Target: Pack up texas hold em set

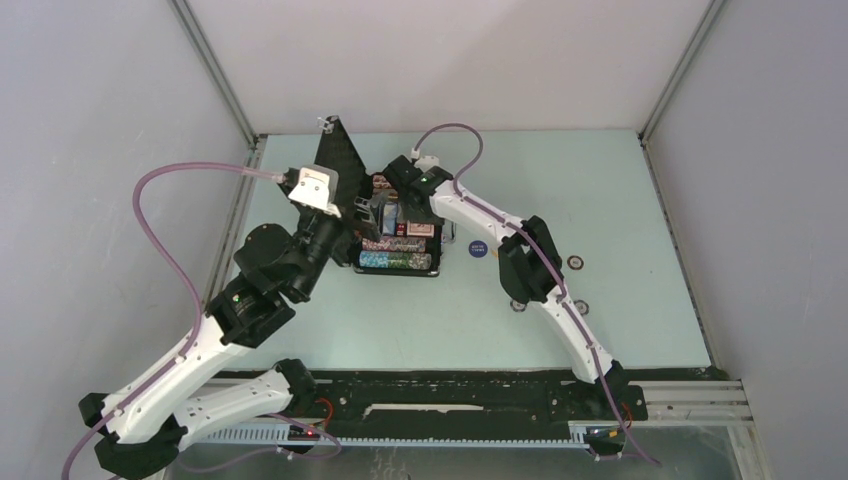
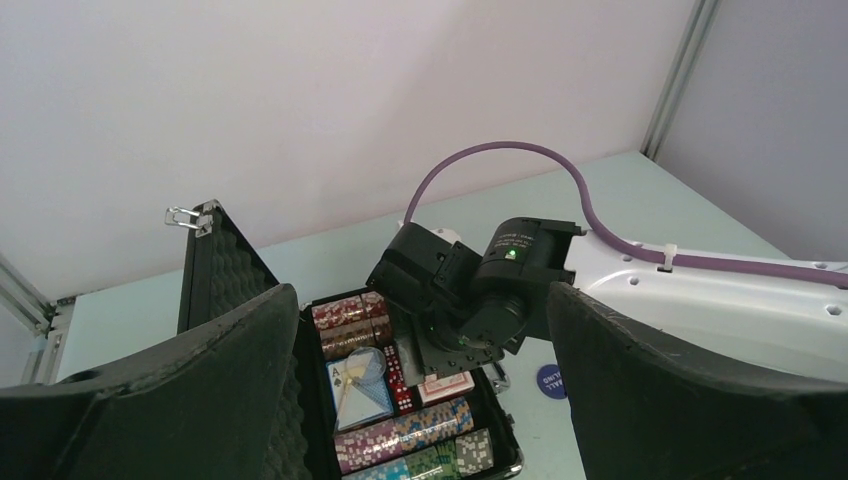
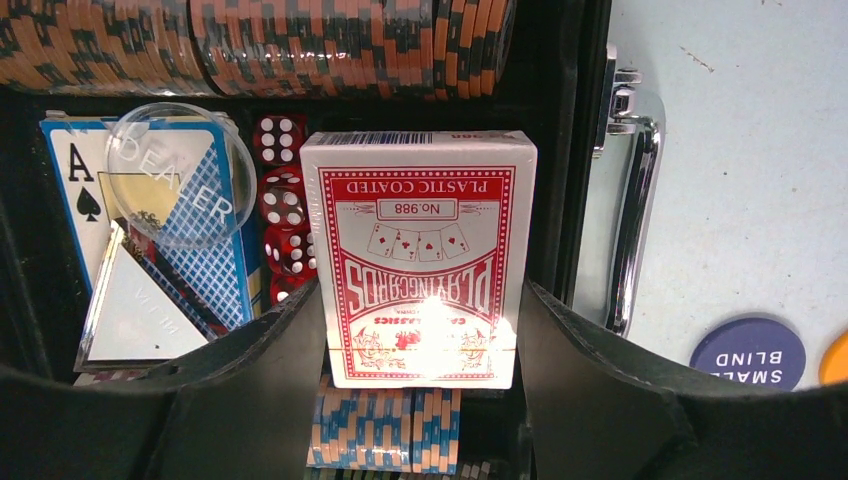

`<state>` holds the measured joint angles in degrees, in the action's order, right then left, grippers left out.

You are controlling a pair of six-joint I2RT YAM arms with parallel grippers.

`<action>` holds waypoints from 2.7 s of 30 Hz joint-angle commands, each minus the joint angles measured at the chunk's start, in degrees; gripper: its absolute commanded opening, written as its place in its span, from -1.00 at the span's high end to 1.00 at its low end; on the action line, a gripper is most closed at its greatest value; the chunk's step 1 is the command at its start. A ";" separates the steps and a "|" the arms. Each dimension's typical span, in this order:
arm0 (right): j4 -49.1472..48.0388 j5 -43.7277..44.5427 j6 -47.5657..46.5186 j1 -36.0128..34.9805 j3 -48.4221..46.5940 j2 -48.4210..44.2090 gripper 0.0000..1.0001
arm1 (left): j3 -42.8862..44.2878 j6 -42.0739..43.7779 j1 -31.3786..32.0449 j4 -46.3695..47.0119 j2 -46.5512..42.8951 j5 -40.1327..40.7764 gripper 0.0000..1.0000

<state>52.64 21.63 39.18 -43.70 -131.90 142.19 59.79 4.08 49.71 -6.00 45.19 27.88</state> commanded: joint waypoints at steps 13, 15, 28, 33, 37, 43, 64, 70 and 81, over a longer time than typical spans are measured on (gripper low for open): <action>3.95 -3.22 -4.14 0.80 -3.81 -0.96 -0.66 | 2.68 -3.63 -0.10 -0.59 -0.88 -3.19 -0.99; 3.20 -4.74 -5.05 0.93 -3.78 -1.84 -0.80 | 5.57 -6.33 0.17 -3.04 -0.45 -4.21 -1.00; -5.08 -9.70 -7.52 3.37 4.18 -8.43 -0.60 | 3.91 -5.09 0.30 -6.63 -1.24 -1.35 -1.00; -12.60 -12.77 -9.50 3.47 18.84 -21.44 -0.70 | 1.56 -4.16 0.24 -6.93 -1.08 -0.74 -1.00; -12.56 -12.75 -10.12 3.24 27.89 -30.00 -0.82 | 1.36 -4.16 -0.36 -7.02 -1.53 -2.21 -1.00; -19.54 -10.65 -7.88 3.84 51.31 -46.37 -0.97 | 1.23 -4.57 -0.46 -7.36 -1.46 -2.45 -1.00; -44.36 -8.44 -12.34 30.41 69.87 -65.18 -0.99 | 12.17 -26.61 -0.47 -8.87 36.30 -26.77 -1.00; -52.09 -20.90 -15.70 39.10 78.24 -67.72 -0.99 | 24.79 -21.48 -0.38 -14.86 53.76 -24.67 -1.00; -58.25 -24.36 -19.61 40.08 83.38 -68.67 -0.97 | 53.08 -14.70 -0.40 -37.55 79.28 -27.43 -0.88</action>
<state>0.10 -0.62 22.02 -3.53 -48.80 75.70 106.39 -14.15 49.47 -34.24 120.97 2.24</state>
